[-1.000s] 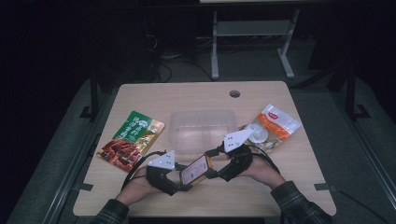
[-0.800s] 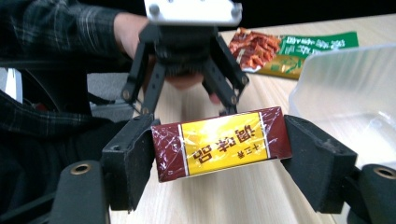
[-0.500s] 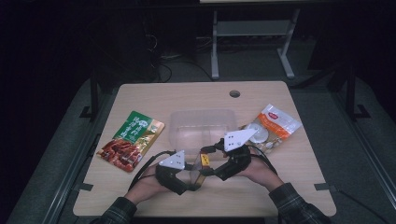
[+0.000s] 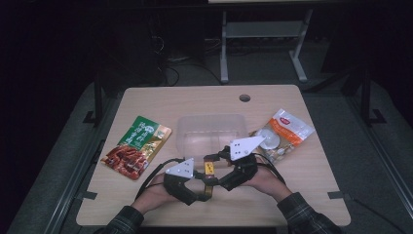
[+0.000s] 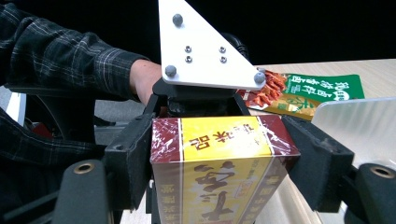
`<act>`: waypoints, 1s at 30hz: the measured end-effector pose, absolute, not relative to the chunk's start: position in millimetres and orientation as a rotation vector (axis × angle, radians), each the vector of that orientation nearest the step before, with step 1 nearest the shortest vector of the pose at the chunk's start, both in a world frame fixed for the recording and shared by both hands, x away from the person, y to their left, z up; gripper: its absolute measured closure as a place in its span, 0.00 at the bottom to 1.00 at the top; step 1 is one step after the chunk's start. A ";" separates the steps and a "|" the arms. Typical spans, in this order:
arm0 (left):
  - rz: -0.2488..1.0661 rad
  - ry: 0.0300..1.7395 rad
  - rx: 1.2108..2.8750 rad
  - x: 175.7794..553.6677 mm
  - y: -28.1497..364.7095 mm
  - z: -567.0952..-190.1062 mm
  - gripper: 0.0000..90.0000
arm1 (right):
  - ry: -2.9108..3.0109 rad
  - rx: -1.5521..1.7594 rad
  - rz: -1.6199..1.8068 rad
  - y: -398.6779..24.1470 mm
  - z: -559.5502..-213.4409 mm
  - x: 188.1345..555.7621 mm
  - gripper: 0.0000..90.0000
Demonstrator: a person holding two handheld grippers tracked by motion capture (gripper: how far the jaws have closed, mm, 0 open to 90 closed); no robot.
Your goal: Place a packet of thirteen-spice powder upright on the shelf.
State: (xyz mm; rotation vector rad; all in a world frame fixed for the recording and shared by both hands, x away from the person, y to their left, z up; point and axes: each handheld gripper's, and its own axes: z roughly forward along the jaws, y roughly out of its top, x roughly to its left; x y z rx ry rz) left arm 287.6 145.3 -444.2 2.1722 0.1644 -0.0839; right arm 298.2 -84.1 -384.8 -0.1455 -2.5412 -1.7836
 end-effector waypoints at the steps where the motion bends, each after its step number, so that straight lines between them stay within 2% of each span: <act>1: -0.084 0.164 2.172 287.6 145.3 -444.2 0.35 | -2.541 -0.146 -1.784 -84.1 -384.8 298.2 0.32; 14: -0.061 0.180 2.207 287.5 143.6 -449.5 0.34 | -2.583 -0.156 -1.751 -71.1 -388.9 295.0 0.33; 19: -0.024 0.231 2.214 287.5 147.3 -450.4 0.24 | -2.593 -0.164 -1.778 -74.0 -384.8 294.7 0.34; 20: -0.017 0.264 2.219 286.3 150.9 -450.1 0.19 | -2.580 -0.181 -1.784 -76.5 -381.7 294.8 0.34; 30: -0.014 0.371 2.239 277.2 182.1 -449.3 0.19 | -2.608 -0.167 -1.775 -88.5 -376.4 303.2 0.34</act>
